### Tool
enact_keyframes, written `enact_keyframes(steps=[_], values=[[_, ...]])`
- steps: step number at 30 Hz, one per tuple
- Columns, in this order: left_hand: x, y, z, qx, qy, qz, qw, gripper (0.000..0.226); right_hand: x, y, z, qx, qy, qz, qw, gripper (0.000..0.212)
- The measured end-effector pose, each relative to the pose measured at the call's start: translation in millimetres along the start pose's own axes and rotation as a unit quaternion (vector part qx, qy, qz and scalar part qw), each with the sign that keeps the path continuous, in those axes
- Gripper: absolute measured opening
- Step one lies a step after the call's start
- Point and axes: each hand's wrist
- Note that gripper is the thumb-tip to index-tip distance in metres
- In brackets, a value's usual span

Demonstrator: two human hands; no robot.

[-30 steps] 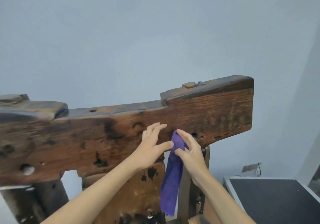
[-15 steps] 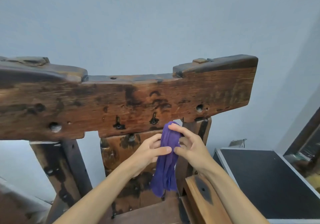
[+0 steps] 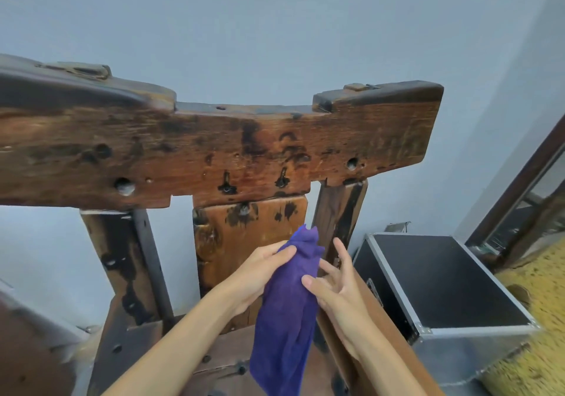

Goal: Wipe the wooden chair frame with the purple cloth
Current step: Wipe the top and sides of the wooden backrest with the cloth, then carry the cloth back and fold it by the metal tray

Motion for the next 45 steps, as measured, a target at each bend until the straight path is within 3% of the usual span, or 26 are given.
enact_keyframes(steps=[2, 6, 12, 15, 22, 27, 30, 32, 35, 38, 40, 45], values=[[-3, -12, -2, -0.001, 0.035, 0.003, 0.999, 0.031, -5, -7, -4, -0.053, 0.012, -0.005, 0.998, 0.100], [-4, -28, 0, -0.032, 0.100, 0.000, 0.994, 0.028, -11, -28, -4, -0.034, -0.037, 0.050, 0.997, 0.057], [-21, -36, 5, -0.048, 0.098, 0.018, 0.994, 0.028, -3, -57, -2, 0.031, 0.001, -0.064, 0.997, 0.037], [-33, -32, 10, -0.049, 0.116, 0.032, 0.992, 0.026, 10, -71, 2, 0.052, -0.037, -0.123, 0.990, 0.022], [-80, -6, 38, 0.003, -0.017, 0.128, 0.992, 0.035, 62, -108, 13, 0.116, -0.063, -0.195, 0.972, 0.008], [-138, 23, 62, 0.051, -0.063, 0.079, 0.994, 0.039, 131, -140, 20, 0.110, -0.055, -0.273, 0.954, 0.010], [-174, 44, 77, 0.062, -0.077, 0.042, 0.994, 0.031, 190, -163, 25, 0.085, 0.020, -0.379, 0.921, 0.008], [-206, 58, 86, 0.065, -0.082, 0.035, 0.994, 0.019, 238, -184, 26, 0.072, 0.005, -0.427, 0.901, 0.009], [-254, 80, 100, 0.060, -0.056, 0.060, 0.995, 0.014, 303, -221, 32, 0.056, -0.024, -0.468, 0.882, 0.014], [-301, 107, 113, 0.063, -0.009, 0.070, 0.995, 0.043, 368, -256, 42, 0.048, 0.018, -0.521, 0.852, 0.005], [-331, 124, 120, 0.068, 0.023, 0.080, 0.994, 0.056, 405, -278, 46, 0.055, 0.032, -0.553, 0.831, 0.011], [-431, 162, 142, 0.078, 0.086, 0.159, 0.980, 0.042, 484, -331, 49, 0.074, 0.018, -0.622, 0.780, 0.001]])
Point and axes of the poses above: each hand's wrist, its own y-axis towards the middle knuckle, its own x-axis out of the back of the hand, z = x × y, and after that the axes turned 9 degrees about -x, right-handed
